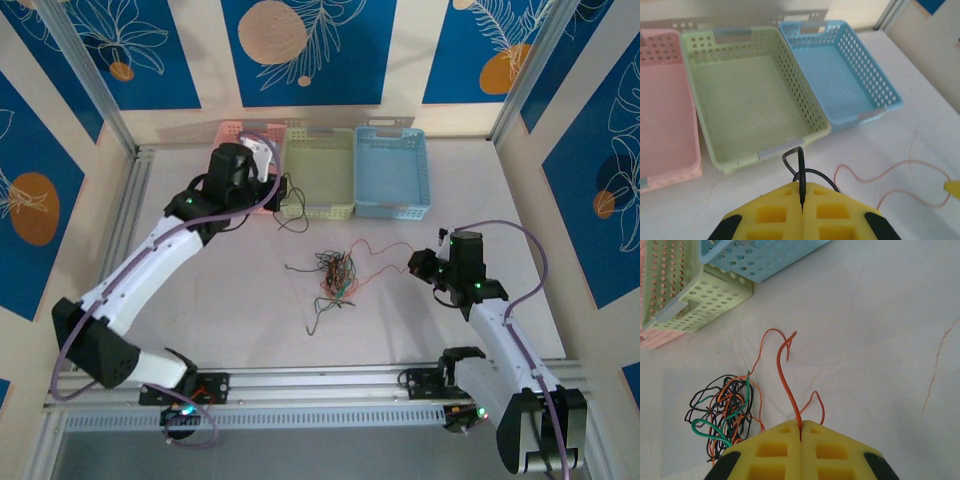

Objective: Untangle the cables

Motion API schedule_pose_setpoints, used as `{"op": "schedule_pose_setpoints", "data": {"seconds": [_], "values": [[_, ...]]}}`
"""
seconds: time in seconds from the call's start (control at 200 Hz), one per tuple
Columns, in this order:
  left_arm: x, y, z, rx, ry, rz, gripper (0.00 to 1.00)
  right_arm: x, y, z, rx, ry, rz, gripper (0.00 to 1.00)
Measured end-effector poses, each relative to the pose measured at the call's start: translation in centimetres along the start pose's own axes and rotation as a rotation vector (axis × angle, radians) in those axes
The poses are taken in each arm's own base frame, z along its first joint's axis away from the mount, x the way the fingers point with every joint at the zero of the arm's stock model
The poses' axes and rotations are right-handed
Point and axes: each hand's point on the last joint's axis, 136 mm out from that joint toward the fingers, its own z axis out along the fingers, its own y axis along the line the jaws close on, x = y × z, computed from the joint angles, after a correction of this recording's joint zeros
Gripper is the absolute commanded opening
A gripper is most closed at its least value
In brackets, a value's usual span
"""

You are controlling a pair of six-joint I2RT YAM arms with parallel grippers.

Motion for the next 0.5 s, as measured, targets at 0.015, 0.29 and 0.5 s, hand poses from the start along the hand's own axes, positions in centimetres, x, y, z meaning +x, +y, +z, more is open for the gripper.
{"op": "schedule_pose_setpoints", "data": {"seconds": [0.015,0.29,0.5], "values": [[-0.3,0.0,0.2,0.0,-0.005,-0.002,0.0,0.0,0.0,0.0,0.0,-0.001,0.0,0.0],[-5.2,1.5,4.6,-0.004,-0.076,-0.071,0.0,0.1,0.0,0.1,0.0,0.002,0.003,0.0],[-7.2,-0.2,9.2,0.133,-0.115,-0.158,0.0,0.1,0.0,0.1,-0.001,0.002,0.002,0.0]]}}
